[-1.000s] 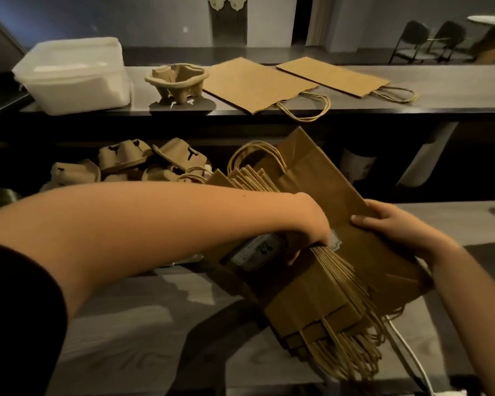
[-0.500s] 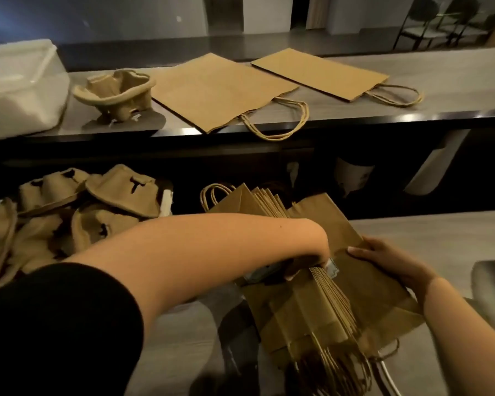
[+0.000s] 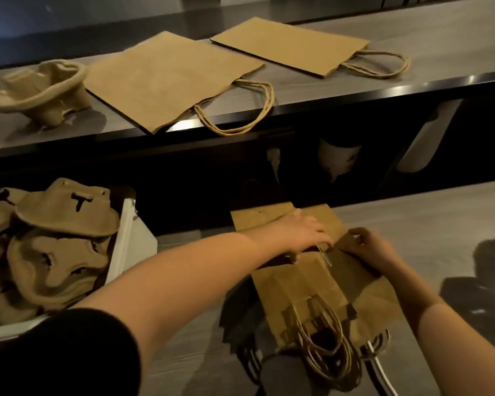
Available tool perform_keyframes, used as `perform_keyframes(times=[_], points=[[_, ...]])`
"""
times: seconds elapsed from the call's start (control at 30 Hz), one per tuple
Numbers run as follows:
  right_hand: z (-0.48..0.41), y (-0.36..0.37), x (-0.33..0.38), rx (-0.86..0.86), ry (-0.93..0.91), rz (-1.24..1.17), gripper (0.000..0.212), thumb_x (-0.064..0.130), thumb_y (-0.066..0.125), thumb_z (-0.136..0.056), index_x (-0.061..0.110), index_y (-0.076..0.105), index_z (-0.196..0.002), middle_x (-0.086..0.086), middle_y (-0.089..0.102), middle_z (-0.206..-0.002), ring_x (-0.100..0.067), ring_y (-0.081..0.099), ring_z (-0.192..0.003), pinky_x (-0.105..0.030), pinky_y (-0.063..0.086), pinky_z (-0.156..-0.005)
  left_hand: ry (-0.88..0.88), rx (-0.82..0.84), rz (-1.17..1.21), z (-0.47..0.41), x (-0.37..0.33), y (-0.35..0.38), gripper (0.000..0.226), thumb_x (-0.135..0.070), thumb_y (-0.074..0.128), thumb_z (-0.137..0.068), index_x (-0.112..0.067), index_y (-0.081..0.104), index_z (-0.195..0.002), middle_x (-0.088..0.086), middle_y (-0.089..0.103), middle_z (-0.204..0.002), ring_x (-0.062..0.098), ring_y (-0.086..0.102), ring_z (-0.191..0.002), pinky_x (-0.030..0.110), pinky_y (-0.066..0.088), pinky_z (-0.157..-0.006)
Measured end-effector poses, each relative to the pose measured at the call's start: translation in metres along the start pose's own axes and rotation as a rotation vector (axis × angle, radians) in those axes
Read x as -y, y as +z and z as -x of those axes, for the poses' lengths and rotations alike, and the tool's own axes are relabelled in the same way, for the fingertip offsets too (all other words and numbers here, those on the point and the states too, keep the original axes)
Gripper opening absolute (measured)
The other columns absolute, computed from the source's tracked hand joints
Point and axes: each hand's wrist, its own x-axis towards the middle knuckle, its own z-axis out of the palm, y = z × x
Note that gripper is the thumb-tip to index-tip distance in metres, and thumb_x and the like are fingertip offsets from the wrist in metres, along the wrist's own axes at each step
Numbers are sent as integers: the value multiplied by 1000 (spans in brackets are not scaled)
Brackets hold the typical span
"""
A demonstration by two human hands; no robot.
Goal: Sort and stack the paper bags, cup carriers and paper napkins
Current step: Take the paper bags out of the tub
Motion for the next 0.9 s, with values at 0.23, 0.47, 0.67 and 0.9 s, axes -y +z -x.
perform_keyframes(times=[0.23, 0.47, 0.67, 0.9], points=[[-2, 7, 28, -288, -205, 32, 42, 27, 59, -90, 17, 51, -130, -9, 47, -132, -30, 48, -117, -43, 46, -95, -770, -658, 802, 68, -8, 57, 78, -36, 70, -80, -30, 24, -143, 0, 14, -151, 20, 11, -140, 40, 18, -115], [10, 27, 63, -9, -212, 91, 41, 33, 46, -97, 17, 45, -135, -11, 50, -133, -28, 51, -116, -35, 44, -90, -1164, -434, 2062, 71, -20, 72, 111, -30, 78, -75, -23, -4, -150, 12, 30, -149, 32, 27, -138, 51, 26, -108], [14, 14, 59, 91, -76, -125, 46, 38, 46, -96, 18, 42, -138, -11, 50, -134, -28, 51, -116, -31, 45, -86, -1083, -439, 2149, 53, -20, 66, 73, -1, 71, -79, -13, 30, -138, 13, 52, -132, 30, 50, -121, 39, 47, -90], [9, 0, 38, 0, 1, -78, 53, 34, 50, -95, 14, 35, -142, -13, 48, -136, -29, 53, -113, -32, 44, -80, -1002, -498, 2014, 31, -26, 65, 74, 0, 69, -81, -15, 26, -140, 10, 50, -134, 26, 46, -124, 39, 41, -102]])
